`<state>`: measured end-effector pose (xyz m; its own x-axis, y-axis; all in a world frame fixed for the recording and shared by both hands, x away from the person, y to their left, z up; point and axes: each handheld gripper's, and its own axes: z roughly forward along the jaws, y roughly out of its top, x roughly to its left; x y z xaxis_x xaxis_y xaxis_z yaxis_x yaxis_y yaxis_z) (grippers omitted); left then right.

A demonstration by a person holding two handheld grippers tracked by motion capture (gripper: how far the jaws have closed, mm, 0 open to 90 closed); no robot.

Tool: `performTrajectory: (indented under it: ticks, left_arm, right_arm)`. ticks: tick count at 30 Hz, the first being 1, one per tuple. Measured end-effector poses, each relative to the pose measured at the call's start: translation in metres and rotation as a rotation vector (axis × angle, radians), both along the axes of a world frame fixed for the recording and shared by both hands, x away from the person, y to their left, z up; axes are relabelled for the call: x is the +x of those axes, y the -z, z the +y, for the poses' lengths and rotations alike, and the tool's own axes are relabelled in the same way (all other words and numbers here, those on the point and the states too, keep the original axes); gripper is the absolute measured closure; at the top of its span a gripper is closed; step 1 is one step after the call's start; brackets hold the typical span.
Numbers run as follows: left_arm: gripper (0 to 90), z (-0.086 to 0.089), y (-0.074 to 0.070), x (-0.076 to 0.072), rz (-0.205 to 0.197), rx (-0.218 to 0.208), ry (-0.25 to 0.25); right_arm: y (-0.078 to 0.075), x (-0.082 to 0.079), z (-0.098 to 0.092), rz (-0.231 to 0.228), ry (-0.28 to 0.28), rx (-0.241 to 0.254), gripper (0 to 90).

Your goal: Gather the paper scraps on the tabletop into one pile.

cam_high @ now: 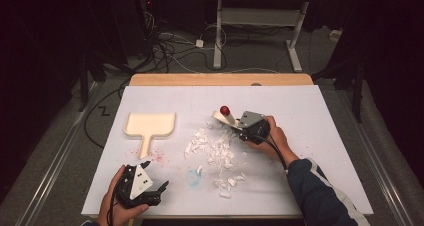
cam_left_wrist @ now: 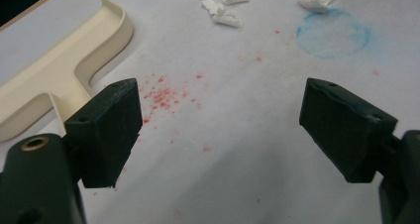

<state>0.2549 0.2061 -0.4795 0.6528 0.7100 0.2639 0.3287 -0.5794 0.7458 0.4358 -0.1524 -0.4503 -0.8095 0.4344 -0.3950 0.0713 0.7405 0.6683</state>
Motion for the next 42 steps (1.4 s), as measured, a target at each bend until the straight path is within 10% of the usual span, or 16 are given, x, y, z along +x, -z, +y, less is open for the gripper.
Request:
performTrajectory:
  ticks: [10,20,30,42]
  left_arm:
    - [16.1,-0.006,0.000,0.000,0.002,0.030,0.025]
    - [16.1,-0.008,-0.002,0.000,-0.003,0.006,0.039]
    - [16.1,-0.007,-0.003,0.001,0.004,-0.011,0.035]
    - [16.1,-0.006,0.000,0.003,0.018,-0.022,0.051]
  right_arm:
    - [-0.012,-0.054,-0.009,0.064,-0.165,0.016,67.8]
    - [-0.038,-0.068,-0.017,0.029,-0.111,0.061,68.1]
    - [-0.051,-0.041,-0.019,0.009,-0.007,0.118,68.1]
    - [-0.016,0.030,0.039,0.029,0.046,0.046,68.1]
